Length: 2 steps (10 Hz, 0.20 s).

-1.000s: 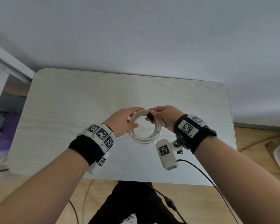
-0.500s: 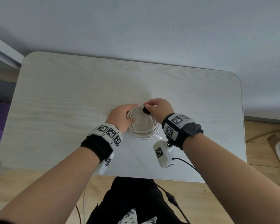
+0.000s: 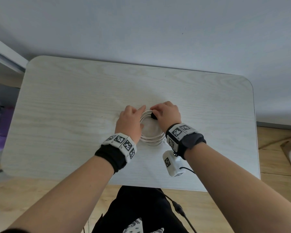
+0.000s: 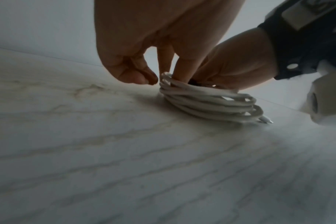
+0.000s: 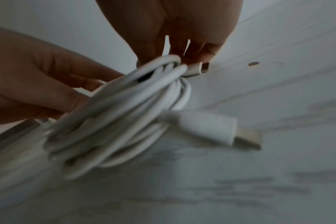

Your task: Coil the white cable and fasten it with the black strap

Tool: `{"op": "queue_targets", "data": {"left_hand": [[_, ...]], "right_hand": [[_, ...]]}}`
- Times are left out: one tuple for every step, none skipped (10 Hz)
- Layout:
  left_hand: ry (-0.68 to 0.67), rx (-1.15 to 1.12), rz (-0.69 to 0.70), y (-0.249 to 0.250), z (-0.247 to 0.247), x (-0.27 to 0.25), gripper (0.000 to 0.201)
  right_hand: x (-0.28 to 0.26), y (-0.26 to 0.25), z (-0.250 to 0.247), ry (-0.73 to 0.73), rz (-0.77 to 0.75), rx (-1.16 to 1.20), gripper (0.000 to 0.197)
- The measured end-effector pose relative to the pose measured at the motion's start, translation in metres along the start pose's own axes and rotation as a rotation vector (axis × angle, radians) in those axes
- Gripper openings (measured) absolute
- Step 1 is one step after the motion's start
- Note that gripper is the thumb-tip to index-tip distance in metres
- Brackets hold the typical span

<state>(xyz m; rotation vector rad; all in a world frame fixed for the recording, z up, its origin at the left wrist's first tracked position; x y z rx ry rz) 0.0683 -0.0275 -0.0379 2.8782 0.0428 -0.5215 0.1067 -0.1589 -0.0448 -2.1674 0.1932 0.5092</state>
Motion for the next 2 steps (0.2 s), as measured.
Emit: {"op": "queue_targets", "data": {"left_hand": [[-0.034,0.033,0.013,0.003,-0.002,-0.003,0.073],[-0.008,0.018,0.01,0.001,-0.012,-0.003,0.067]], "right_hand": [[-0.007,-0.004,-0.008,0.0,-0.033,-0.015,0.03],[-0.011,-0.007,-0.019,0.023,-0.066,-0.064,0.037]]}}
Point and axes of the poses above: each hand's wrist, its own x-axis towards the middle knuckle, its own z-axis out of the palm, y = z × x, the point moved 6 cm from there along x, towards the middle knuckle, and after that the axes turned 15 degrees about x, right-handed, at the moved point
